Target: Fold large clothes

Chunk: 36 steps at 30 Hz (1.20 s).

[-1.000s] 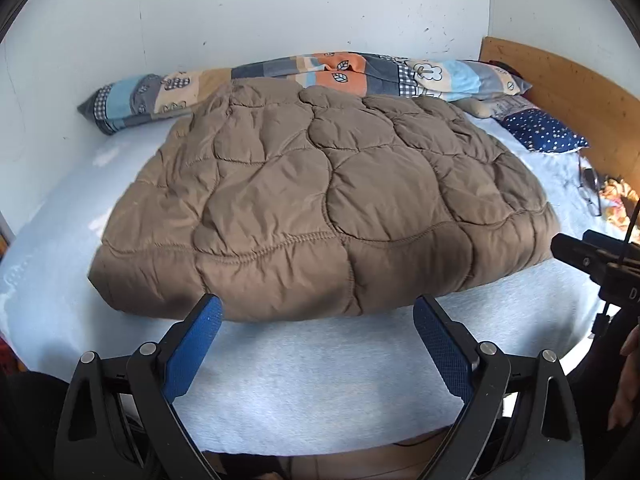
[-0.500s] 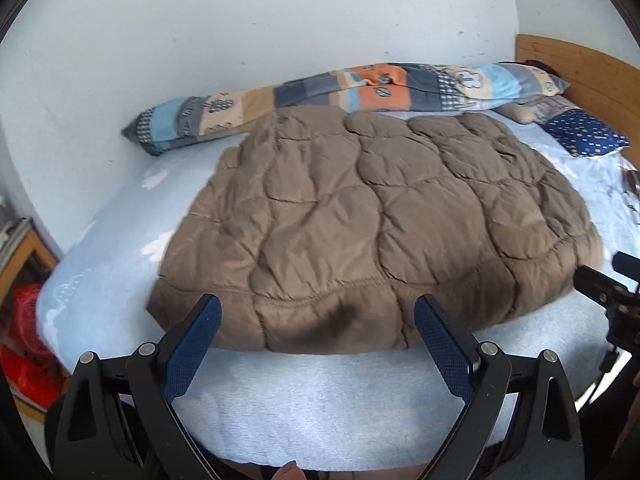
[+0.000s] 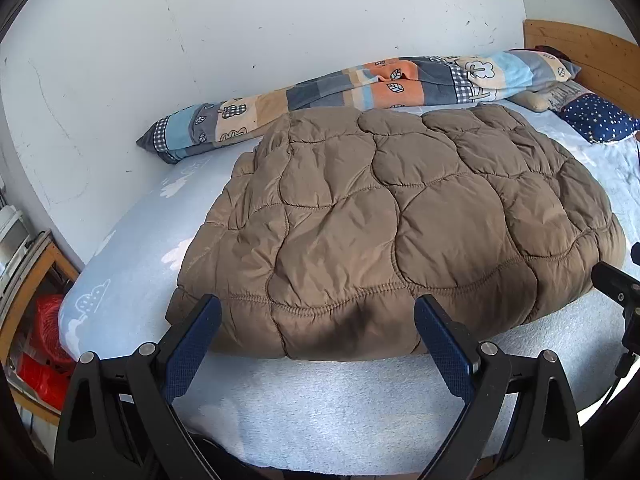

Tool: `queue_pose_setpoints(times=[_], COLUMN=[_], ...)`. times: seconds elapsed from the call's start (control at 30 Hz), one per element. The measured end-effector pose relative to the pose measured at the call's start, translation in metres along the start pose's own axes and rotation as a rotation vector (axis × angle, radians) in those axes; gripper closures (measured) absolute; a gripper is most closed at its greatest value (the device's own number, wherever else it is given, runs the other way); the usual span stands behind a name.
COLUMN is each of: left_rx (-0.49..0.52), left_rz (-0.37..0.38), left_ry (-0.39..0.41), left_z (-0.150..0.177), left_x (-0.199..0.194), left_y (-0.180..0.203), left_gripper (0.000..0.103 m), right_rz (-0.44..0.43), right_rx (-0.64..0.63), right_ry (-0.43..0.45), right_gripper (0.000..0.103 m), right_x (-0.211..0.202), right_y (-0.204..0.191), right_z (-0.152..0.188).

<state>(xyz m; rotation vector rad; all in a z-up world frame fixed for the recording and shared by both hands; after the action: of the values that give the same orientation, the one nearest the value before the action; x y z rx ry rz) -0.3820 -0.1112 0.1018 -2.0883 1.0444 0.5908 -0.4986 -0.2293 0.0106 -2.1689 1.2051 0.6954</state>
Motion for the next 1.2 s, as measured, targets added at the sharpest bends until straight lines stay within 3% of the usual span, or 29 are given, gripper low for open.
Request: queue_pose_setpoints(times=[0.57,1.2], left_rx=[0.017,0.025], left_rz=[0.018,0.024], left_ry=[-0.015,-0.022], left_z=[0.0033,0.0049], left_x=[0.0029,0.0049], left_y=[0.0057,0.0076], left_gripper=[0.006,0.007], right_rz=[0.082,0.091], right_rx=[-0.092,-0.12], right_ry=[0.027,0.034], right_gripper=[0.017,0.016], right_x=[-0.0002,-0.0011], right_y=[-0.0052,-0.0097], right_z=[-0.0002,0.0006])
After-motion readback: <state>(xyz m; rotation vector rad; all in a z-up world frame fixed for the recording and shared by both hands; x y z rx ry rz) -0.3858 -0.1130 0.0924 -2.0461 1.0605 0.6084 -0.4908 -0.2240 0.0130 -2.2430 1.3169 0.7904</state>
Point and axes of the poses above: each gripper's, at about its wrist camera, not at the fingertips, and x roughly the way its jaws point, y to its right, z to its underside, the point moved 10 cm from there along x, roughly the way its jaws point, and after that the axes turned 12 degrees about x, right-handed, at the moved point
